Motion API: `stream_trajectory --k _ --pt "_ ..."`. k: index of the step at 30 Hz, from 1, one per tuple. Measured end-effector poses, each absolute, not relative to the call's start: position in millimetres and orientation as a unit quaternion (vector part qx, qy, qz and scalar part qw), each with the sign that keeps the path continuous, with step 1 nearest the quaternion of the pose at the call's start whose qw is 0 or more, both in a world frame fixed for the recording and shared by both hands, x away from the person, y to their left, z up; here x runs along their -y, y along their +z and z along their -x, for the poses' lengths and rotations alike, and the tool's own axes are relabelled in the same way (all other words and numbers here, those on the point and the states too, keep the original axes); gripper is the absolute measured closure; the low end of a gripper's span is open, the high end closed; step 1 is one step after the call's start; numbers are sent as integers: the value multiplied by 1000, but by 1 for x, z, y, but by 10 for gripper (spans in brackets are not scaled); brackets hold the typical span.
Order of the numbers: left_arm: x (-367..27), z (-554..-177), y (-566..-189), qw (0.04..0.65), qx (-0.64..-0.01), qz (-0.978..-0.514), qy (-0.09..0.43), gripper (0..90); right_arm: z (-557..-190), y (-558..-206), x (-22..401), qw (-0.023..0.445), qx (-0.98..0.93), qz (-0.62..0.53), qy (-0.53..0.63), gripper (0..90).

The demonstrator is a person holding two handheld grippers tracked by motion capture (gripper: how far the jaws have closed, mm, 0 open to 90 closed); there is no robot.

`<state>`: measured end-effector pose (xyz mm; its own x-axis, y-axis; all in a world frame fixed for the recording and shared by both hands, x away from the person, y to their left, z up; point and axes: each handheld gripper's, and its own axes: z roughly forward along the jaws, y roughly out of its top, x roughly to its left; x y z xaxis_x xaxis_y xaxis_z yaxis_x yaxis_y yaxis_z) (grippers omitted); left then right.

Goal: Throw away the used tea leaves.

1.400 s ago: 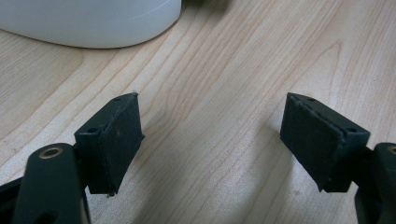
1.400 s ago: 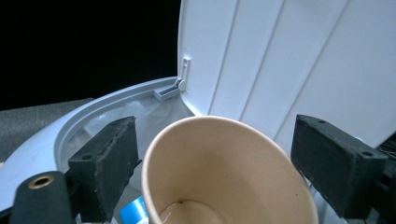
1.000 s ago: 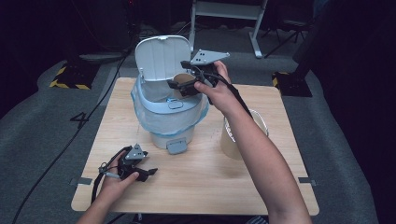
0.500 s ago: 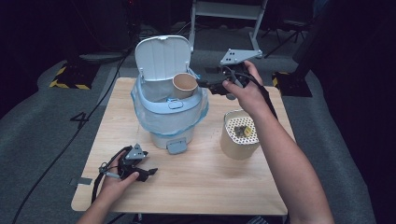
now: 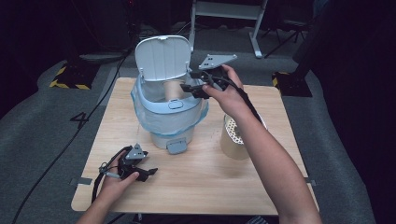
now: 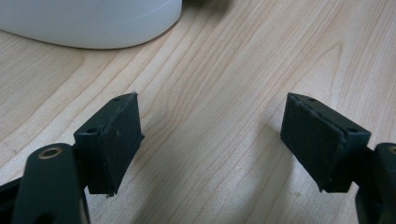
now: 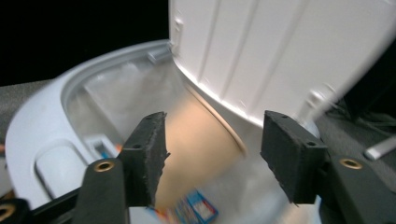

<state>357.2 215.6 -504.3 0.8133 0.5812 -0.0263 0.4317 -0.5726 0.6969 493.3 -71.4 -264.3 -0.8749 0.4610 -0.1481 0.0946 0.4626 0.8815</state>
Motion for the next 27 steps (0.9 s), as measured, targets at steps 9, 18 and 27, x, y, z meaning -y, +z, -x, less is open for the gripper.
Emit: stream_trajectory --k 9,18,27 --pt "-216 -357 -504 362 -288 -881 103 208 -488 -257 69 207 -828 -158 496 376" --pt "-217 -357 -504 361 -285 -882 105 209 -471 -242 124 168 -841 -149 493 393" --pt "-223 -355 -504 362 -284 -882 106 220 -451 -239 179 151 -845 -144 493 376"
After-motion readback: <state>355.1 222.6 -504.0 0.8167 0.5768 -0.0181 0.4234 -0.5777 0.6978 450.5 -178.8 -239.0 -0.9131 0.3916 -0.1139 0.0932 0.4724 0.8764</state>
